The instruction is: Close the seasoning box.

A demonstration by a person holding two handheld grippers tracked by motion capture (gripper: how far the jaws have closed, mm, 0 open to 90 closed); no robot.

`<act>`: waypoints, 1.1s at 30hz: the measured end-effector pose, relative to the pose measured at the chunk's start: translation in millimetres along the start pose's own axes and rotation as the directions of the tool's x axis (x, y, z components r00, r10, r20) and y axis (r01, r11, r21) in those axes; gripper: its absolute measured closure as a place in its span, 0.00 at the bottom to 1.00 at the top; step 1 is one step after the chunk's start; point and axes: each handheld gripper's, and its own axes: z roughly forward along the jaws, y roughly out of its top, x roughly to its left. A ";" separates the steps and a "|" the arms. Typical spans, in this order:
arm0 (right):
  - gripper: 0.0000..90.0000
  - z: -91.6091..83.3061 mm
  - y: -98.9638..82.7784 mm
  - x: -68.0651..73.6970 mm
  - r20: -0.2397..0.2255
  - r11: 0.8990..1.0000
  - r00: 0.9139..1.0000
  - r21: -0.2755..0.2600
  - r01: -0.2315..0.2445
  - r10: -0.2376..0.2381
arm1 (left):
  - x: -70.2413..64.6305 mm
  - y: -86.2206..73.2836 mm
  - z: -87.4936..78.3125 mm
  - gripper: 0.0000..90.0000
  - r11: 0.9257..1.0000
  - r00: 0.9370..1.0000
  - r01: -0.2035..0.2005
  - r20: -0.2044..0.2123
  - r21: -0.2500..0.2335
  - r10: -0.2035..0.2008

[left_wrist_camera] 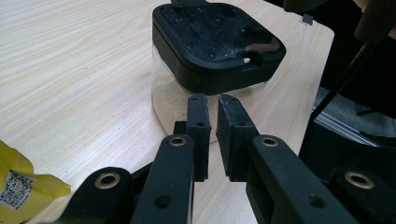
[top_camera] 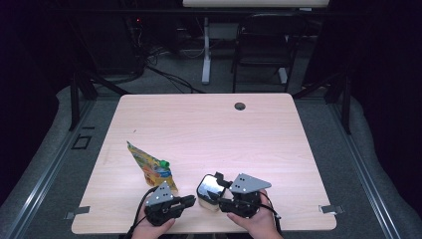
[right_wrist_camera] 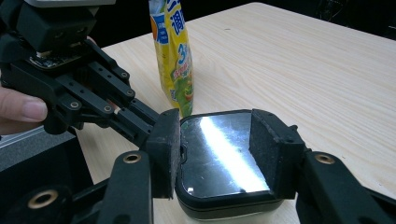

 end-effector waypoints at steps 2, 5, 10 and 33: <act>0.59 -0.7 0.1 -0.7 0.001 1.000 1.000 -0.002 -0.003 0.003 | 0.0 0.2 -1.3 0.92 1.000 1.000 0.000 0.001 0.002 0.000; 0.59 -1.6 0.0 -2.1 0.008 1.000 1.000 -0.006 -0.009 0.009 | 0.3 0.2 -2.7 0.92 1.000 1.000 0.003 -0.006 0.001 -0.003; 0.59 -4.8 -0.3 -6.5 0.022 1.000 1.000 -0.011 -0.018 0.018 | 1.1 -0.5 -4.6 0.91 1.000 1.000 0.008 -0.005 -0.005 -0.008; 0.57 -31.1 -24.4 -57.2 0.178 0.984 0.968 -0.041 -0.173 0.177 | 9.3 -6.2 -13.4 0.86 0.999 0.999 0.036 -0.031 0.001 -0.036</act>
